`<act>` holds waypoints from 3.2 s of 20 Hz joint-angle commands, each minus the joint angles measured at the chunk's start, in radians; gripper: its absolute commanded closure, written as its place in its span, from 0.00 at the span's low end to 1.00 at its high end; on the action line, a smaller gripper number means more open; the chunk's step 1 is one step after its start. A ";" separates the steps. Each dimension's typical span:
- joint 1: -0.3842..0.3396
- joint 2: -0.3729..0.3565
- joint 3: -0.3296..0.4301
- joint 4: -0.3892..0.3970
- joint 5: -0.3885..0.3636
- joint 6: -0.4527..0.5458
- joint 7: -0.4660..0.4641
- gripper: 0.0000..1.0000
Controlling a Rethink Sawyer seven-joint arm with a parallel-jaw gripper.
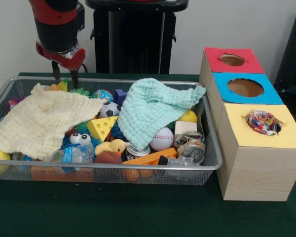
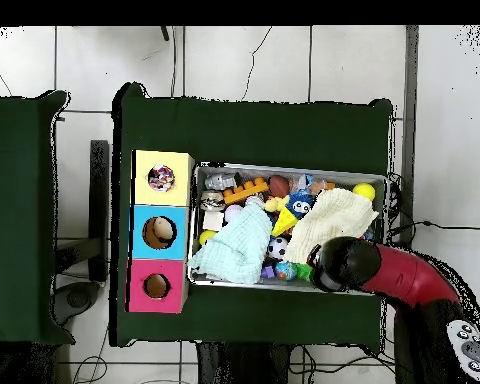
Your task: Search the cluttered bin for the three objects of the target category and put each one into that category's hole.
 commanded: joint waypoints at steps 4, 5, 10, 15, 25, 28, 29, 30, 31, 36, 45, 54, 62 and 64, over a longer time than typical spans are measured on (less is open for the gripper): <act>0.003 0.139 0.096 -0.146 -0.033 -0.019 -0.051 0.00; 0.003 0.141 0.096 -0.149 -0.031 -0.017 -0.051 0.00; 0.006 0.136 0.093 -0.163 -0.021 0.007 -0.050 0.00; 0.004 0.146 0.093 -0.168 -0.019 0.001 -0.045 0.00; 0.005 0.154 0.082 -0.101 -0.040 -0.116 -0.003 0.00; 0.004 0.154 0.082 -0.079 -0.047 -0.148 -0.001 0.00; 0.003 0.154 0.086 -0.077 -0.051 -0.151 -0.011 0.00; 0.003 0.156 0.086 -0.080 -0.053 -0.136 -0.024 0.00; 0.002 0.154 0.088 -0.080 -0.052 -0.125 -0.038 1.00; 0.007 0.158 0.082 -0.090 -0.056 -0.129 -0.038 1.00; -0.008 0.051 0.141 0.082 0.040 -0.067 -0.004 1.00; 0.009 -0.088 0.316 0.251 0.227 -0.092 0.069 1.00; 0.075 -0.074 0.315 0.239 0.298 -0.176 0.134 1.00; 0.079 -0.072 0.314 0.243 0.310 -0.191 0.134 1.00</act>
